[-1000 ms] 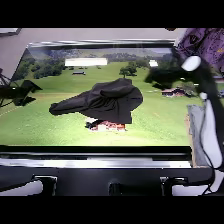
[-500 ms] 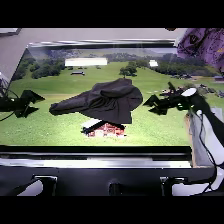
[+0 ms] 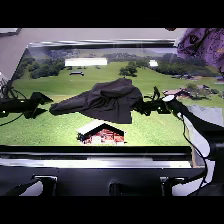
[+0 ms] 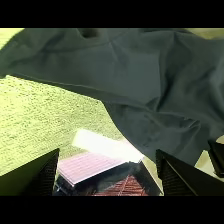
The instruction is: Fold the clothes and pants, and hang the long-sleeved shirts on hangers.
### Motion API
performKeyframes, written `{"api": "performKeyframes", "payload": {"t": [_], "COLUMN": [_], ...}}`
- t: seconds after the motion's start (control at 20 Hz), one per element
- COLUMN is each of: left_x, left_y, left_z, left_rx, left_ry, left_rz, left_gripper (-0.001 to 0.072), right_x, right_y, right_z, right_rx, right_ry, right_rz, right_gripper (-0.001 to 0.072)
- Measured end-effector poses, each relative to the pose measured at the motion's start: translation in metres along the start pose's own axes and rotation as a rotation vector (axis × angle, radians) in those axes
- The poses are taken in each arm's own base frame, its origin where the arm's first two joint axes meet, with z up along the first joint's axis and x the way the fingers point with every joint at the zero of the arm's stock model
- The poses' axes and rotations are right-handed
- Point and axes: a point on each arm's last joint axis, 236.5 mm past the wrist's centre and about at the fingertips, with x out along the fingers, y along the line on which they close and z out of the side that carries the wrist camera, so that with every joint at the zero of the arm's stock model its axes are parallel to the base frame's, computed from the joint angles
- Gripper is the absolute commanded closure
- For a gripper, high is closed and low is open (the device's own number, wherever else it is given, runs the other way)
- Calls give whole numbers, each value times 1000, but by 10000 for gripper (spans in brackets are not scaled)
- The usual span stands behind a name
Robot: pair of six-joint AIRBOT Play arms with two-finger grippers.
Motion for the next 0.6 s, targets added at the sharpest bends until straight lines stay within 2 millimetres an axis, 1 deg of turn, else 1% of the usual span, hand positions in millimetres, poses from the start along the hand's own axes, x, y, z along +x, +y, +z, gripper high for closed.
{"api": "performKeyframes", "payload": {"t": [0.05, 0.15, 0.25, 0.45, 0.6], "left_x": [8, 31, 57, 123, 167], "left_y": [-1, -7, -18, -49, -63], "left_z": [-7, -25, -47, -104, -141], "left_rx": [-5, -14, -7, -6, -44], "left_ry": [18, 67, 125, 244, 304], "left_rz": [-4, -21, -43, -90, -101], "left_gripper": [21, 21, 21, 29, 31], "right_x": [2, 0, -7, -26, -38], "right_y": [1, 5, 10, 14, 19], "right_z": [2, 7, 12, 17, 16], "right_rx": [2, -13, -24, -69, -99], "right_ry": [-12, -40, -67, -107, -117], "right_rz": [1, -1, -12, -61, -81], "right_gripper": [680, 680, 680, 680, 680]}}
